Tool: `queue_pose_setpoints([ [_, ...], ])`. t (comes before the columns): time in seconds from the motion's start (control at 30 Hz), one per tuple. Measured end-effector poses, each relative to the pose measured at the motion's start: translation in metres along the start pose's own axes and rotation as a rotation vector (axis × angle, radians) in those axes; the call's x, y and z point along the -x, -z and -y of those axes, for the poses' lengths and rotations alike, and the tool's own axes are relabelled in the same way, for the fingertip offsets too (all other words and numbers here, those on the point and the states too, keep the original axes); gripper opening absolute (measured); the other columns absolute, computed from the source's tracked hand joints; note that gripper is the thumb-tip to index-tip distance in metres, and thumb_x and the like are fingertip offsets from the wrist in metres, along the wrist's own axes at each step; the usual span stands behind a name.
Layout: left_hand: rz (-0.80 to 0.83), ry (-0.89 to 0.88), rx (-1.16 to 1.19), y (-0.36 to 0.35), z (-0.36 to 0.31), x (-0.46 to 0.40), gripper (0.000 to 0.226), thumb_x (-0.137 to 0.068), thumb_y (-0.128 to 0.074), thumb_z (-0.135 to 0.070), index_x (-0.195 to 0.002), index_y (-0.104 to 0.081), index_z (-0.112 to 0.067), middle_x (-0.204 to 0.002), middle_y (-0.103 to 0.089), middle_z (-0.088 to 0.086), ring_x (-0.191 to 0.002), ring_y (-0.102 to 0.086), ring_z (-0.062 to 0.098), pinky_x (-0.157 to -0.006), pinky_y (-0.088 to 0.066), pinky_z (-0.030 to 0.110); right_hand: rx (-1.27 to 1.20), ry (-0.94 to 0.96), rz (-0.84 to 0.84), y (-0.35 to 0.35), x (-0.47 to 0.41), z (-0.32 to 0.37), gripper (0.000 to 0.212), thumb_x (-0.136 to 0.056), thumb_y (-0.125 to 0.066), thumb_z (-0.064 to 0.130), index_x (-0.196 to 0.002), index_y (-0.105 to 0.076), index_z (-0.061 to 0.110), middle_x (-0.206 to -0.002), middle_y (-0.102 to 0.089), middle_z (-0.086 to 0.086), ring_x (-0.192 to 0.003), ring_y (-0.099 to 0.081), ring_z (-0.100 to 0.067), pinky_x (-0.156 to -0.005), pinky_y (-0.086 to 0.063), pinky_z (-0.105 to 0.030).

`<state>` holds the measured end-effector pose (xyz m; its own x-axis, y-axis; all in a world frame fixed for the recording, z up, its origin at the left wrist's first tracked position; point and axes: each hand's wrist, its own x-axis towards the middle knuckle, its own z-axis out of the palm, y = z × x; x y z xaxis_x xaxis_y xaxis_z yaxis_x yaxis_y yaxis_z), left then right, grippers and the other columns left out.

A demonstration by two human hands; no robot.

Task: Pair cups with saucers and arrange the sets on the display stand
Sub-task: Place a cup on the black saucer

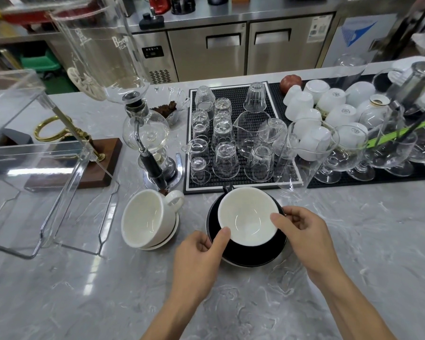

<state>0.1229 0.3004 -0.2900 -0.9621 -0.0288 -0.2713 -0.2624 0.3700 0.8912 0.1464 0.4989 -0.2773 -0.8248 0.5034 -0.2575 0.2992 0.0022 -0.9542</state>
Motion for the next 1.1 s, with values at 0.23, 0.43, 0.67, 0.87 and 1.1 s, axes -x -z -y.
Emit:
queue_pose_setpoints([
  [0.23,0.067,0.034,0.191,-0.009,-0.002,0.006,0.057,-0.06,-0.072,-0.068,-0.057,-0.039,-0.021,-0.057,-0.039,0.009,-0.056,-0.034,0.022,-0.057,-0.03,0.042,-0.053,0.026,0.0,0.013,0.005,0.011,0.028,-0.071,-0.082,0.027,-0.095,-0.07,0.019,-0.089,-0.068,-0.009,-0.077,-0.058,-0.017,-0.07,-0.049,-0.028],
  [0.43,0.184,-0.004,0.165,-0.033,-0.022,0.025,0.058,-0.059,-0.072,-0.069,-0.055,-0.039,-0.022,-0.057,-0.042,0.009,-0.055,-0.04,0.021,-0.055,-0.034,0.041,-0.073,0.038,-0.057,0.057,0.021,0.019,0.015,-0.086,-0.068,0.003,-0.101,-0.068,0.006,-0.074,-0.059,-0.007,-0.048,-0.053,0.0,-0.048,-0.042,-0.007],
  [0.67,0.344,0.035,0.086,-0.086,-0.033,0.057,0.058,-0.059,-0.073,-0.07,-0.055,-0.042,-0.021,-0.055,-0.051,0.003,-0.053,-0.049,0.02,-0.054,-0.045,0.04,0.024,0.016,-0.158,0.125,0.042,0.007,0.013,-0.089,-0.062,0.0,-0.1,-0.068,0.004,-0.049,-0.058,0.014,-0.042,-0.047,0.001,-0.045,-0.039,-0.009],
  [0.87,0.45,0.129,0.096,-0.125,-0.03,0.077,0.055,-0.059,-0.073,-0.068,-0.059,-0.046,-0.021,-0.057,-0.053,0.003,-0.047,-0.05,0.019,-0.049,-0.046,0.036,0.073,-0.015,-0.208,0.163,0.044,-0.009,0.014,-0.088,-0.064,-0.002,-0.098,-0.07,0.006,-0.065,-0.062,0.0,-0.046,-0.052,0.001,-0.046,-0.044,-0.011],
  [1.1,0.482,0.155,0.062,-0.143,-0.035,0.077,0.049,-0.078,-0.073,-0.057,-0.073,-0.052,-0.012,-0.067,-0.061,0.007,-0.04,-0.056,0.013,-0.05,-0.057,0.041,0.046,-0.057,-0.285,0.173,0.038,-0.026,0.015,-0.087,-0.069,0.004,-0.1,-0.069,0.012,-0.093,-0.067,-0.015,-0.059,-0.06,0.002,-0.052,-0.048,-0.01],
])
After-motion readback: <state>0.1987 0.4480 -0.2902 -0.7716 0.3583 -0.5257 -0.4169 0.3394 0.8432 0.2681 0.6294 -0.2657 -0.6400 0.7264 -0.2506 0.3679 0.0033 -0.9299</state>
